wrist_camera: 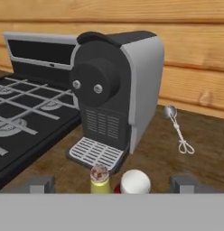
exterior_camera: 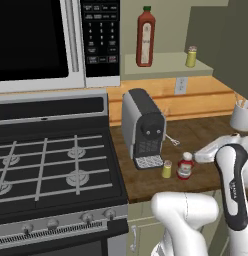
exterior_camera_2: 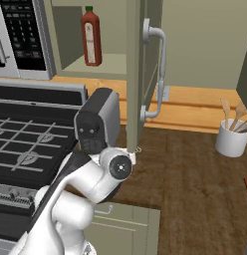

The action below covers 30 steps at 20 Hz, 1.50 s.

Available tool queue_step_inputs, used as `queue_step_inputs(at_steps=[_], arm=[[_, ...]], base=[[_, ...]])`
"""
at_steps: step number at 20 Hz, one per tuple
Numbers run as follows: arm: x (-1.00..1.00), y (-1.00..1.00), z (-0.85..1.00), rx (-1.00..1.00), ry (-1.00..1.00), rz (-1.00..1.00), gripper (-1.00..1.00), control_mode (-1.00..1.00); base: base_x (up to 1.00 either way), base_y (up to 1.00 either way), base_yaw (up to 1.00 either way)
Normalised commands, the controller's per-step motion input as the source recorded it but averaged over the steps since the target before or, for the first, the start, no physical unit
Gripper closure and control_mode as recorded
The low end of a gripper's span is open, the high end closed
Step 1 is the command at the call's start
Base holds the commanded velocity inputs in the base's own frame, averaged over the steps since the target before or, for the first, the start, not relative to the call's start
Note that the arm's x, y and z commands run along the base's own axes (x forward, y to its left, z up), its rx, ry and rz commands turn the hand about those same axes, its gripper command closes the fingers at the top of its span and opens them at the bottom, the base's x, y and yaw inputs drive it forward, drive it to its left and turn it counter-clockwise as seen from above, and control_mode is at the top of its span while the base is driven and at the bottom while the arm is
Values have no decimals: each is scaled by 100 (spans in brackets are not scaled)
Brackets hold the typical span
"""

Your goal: Put the shaker and condiment bottle from the counter next to their counterparts in the cabinet.

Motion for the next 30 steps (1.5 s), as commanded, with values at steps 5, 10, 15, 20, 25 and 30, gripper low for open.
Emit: queue_step_inputs(at_steps=[5,10,15,20,25,30], arm=[[0,-12,-23,0,-2,16,-100,-100],[0,0,-24,0,-1,7,-100,-100],[0,-1,-40,0,-12,7,-100,-100],[0,-1,-45,0,-18,3,-100,-100],[29,-7,-40,0,-11,1,-100,-100],[37,-15,-50,2,-5,5,-100,-100]], base=[[0,0,0],[0,0,0],[0,0,0],[0,0,0],[0,0,0],[0,0,0]])
